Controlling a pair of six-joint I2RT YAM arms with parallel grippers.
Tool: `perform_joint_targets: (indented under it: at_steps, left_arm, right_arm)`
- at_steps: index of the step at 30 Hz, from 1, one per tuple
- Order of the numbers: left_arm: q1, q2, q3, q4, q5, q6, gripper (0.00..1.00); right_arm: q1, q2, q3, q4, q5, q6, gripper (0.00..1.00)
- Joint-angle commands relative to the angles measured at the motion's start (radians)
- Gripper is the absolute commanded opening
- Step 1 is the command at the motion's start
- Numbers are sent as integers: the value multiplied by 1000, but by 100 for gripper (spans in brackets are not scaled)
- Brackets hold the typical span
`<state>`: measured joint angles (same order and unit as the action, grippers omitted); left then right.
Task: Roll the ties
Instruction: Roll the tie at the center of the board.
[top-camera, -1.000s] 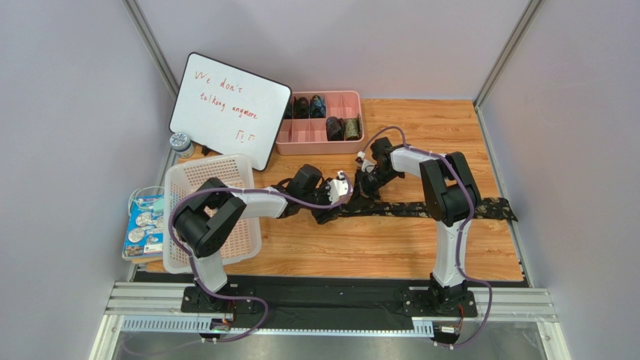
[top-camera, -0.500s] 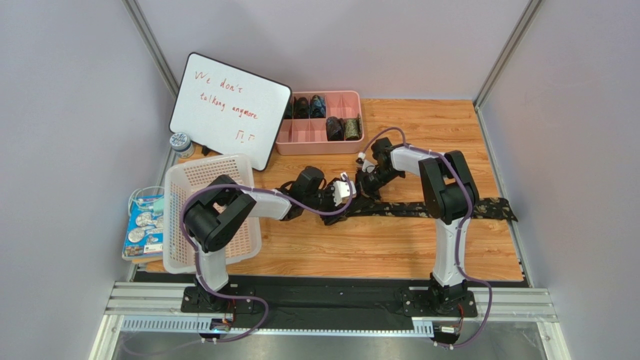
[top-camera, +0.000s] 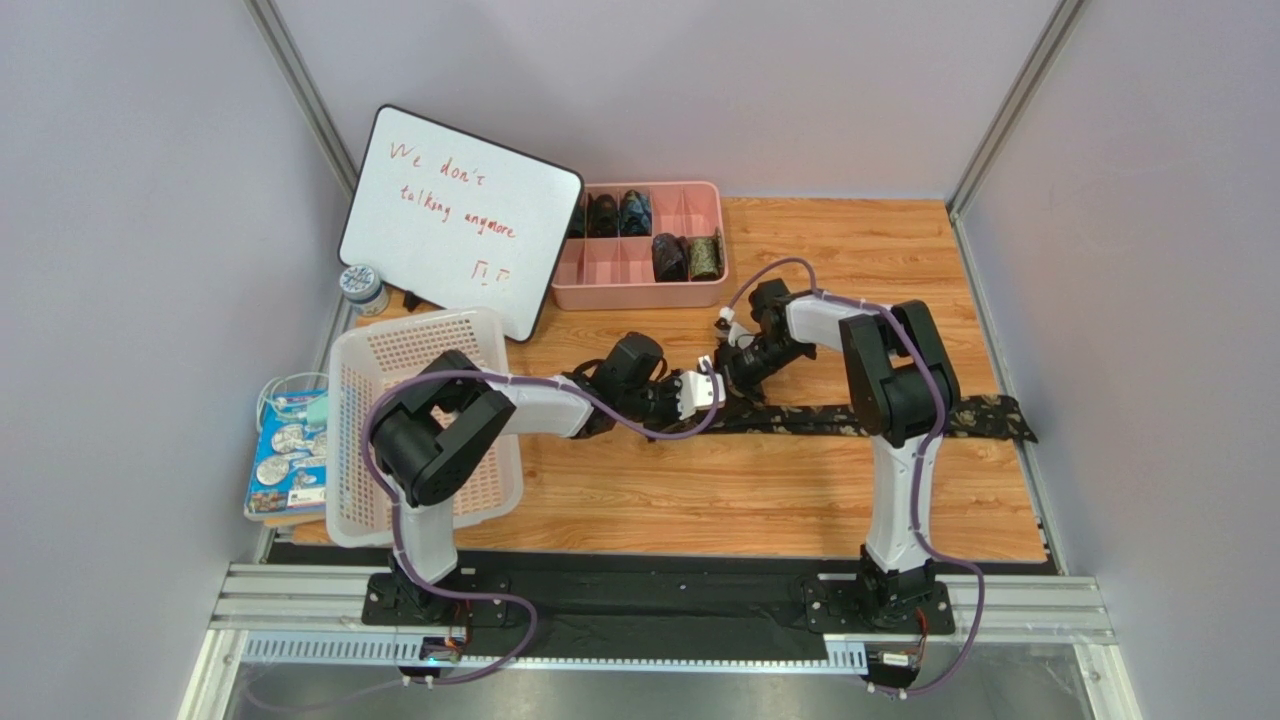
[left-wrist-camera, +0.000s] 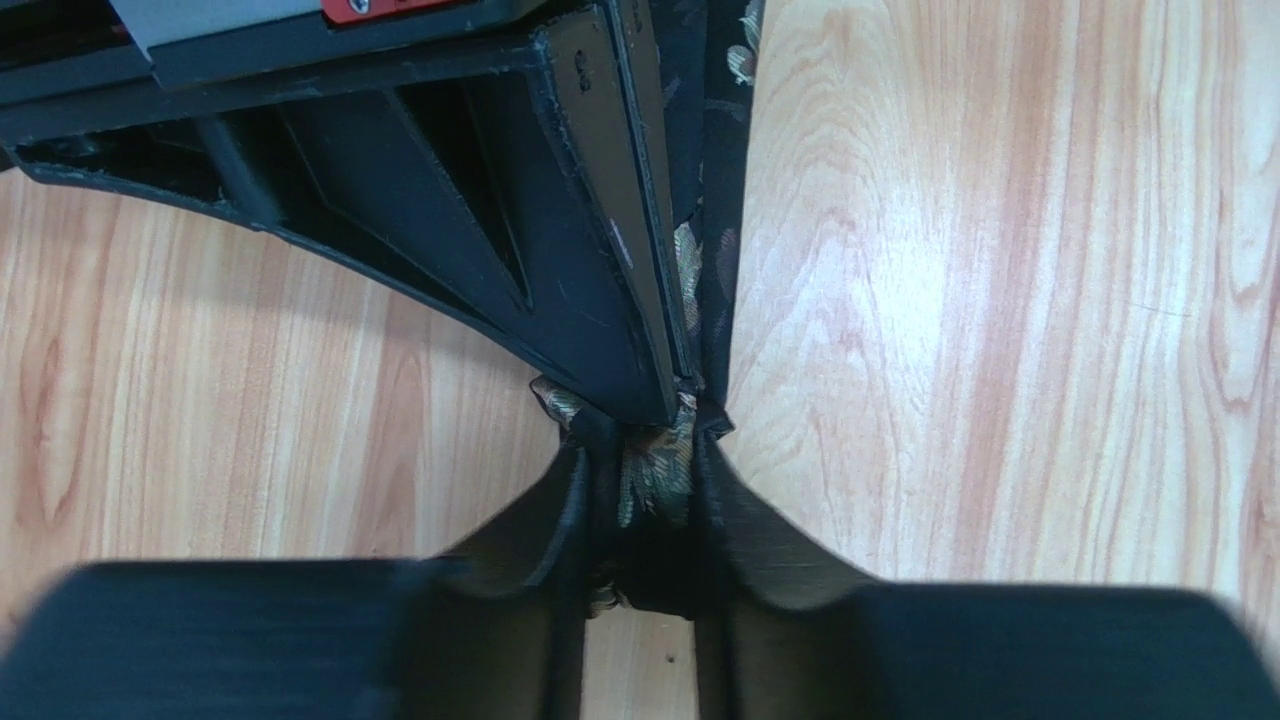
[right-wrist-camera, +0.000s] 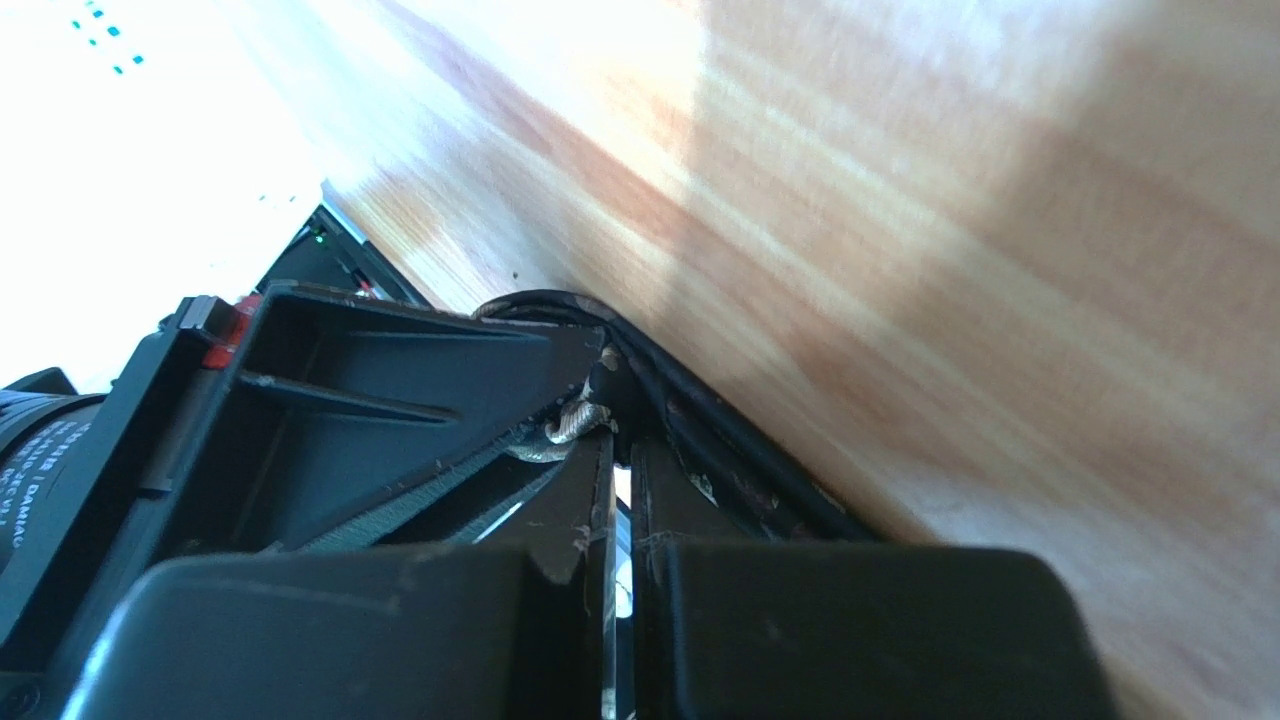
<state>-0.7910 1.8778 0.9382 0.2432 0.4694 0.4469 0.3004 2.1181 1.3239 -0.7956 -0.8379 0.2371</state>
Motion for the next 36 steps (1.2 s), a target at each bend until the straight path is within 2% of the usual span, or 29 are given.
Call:
perform_joint_targets:
  at_steps: [1, 2, 6, 10, 16, 18, 19, 20, 22, 23, 25, 31, 36]
  left_arm:
    - [-5, 24, 34, -90, -66, 55, 14]
    - [-5, 20, 31, -106, -72, 55, 7]
    - [-5, -17, 27, -173, -69, 47, 2]
    - [-10, -48, 25, -264, -77, 65, 0]
    - [-20, -78, 57, -379, -153, 50, 0]
    - [-28, -82, 73, -403, -172, 30, 13]
    - [-27, -82, 92, -432, -172, 20, 32]
    - [-28, -86, 97, -432, -175, -2, 44]
    - [-19, -100, 94, -421, -147, -20, 59]
    - [-14, -120, 87, -409, -132, -31, 70]
    - [16, -144, 48, -339, -51, -76, 79]
    - [49, -190, -113, 11, 46, -142, 82]
    - [49, -117, -156, 223, 89, -165, 81]
  right_arm:
    - [31, -19, -63, 21, 171, -61, 0]
    - [31, -27, -64, 22, 155, -56, 0]
    - [31, -63, -54, 3, 143, -45, 0]
    - [31, -92, -34, -11, 157, -29, 0]
    - [34, -40, -8, 4, 233, -12, 0]
    - [34, -6, -2, 22, 273, -5, 0]
    - [32, 5, 3, 25, 292, -5, 0]
    - [34, 16, 5, 27, 302, -7, 0]
    - [34, 43, 3, 32, 330, -7, 0]
    - [34, 48, 1, 33, 338, -7, 0]
    - [34, 60, -2, 35, 359, -10, 0]
    - [36, 80, 4, 30, 413, -15, 0]
    - [36, 94, 9, 19, 444, -32, 0]
